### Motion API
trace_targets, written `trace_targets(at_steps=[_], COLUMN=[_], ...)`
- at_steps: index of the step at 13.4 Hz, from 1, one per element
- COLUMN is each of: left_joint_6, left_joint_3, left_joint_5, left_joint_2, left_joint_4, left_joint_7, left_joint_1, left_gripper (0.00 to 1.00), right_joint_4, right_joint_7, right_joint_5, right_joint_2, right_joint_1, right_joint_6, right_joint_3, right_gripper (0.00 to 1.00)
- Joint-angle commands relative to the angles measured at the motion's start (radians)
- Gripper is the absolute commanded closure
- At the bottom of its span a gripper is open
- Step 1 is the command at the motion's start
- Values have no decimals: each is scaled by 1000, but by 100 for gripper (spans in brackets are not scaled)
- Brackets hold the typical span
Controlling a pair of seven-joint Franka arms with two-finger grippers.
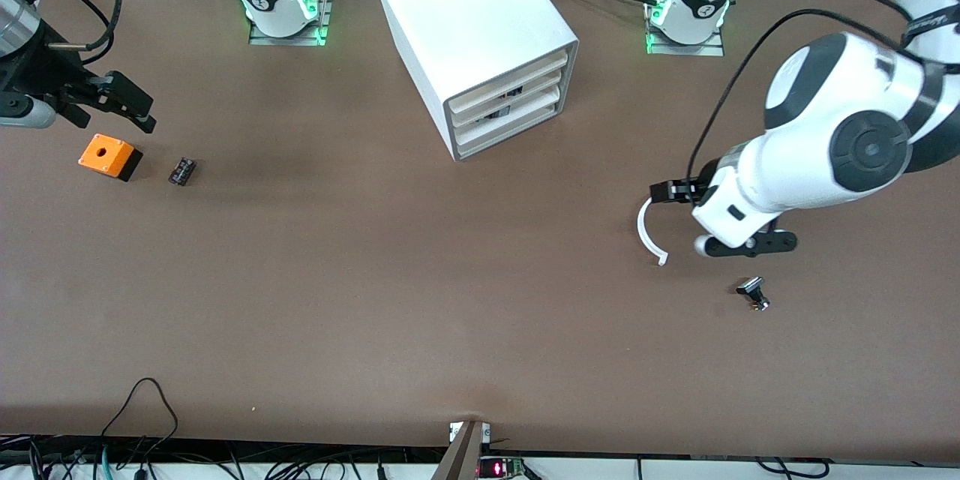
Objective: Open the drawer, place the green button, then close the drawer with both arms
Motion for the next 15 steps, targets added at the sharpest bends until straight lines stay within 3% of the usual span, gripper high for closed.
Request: trace_targets(at_steps=[1, 5, 6, 8, 10, 12, 15], left_joint_6=[-23, -19, -3, 139, 197, 220, 211], left_joint_3=[60, 487, 546, 594, 634, 642, 627], left_joint_5=[79, -112, -173, -192, -192, -185, -145], left_joint_2=[-88, -221, -267, -415, -493, -548, -533], left_joint_4=[24, -33, -86, -293, -411, -459, -441], left_joint_7=[164, 460, 514, 524, 527, 516, 515], left_joint_1=[-73, -246, -254, -256, -274, -274, -276], left_gripper=[1, 1, 1, 1, 1, 1, 1], right_joint_4=[22, 27, 27, 27, 27, 27, 27], right_joint_7=[-17, -16, -16, -16, -16, -16, -16], right_joint_5=[7, 7, 7, 7, 7, 7, 7], right_joint_2=[8, 7, 7, 7, 7, 7, 7], right_joint_1=[-12, -12, -12, -12, -12, -12, -12], right_joint_6=[-13, -13, -13, -13, -13, -13, -13], right_joint_3=[6, 6, 6, 6, 6, 6, 6], right_gripper=[0, 0, 0, 0, 0, 0, 0])
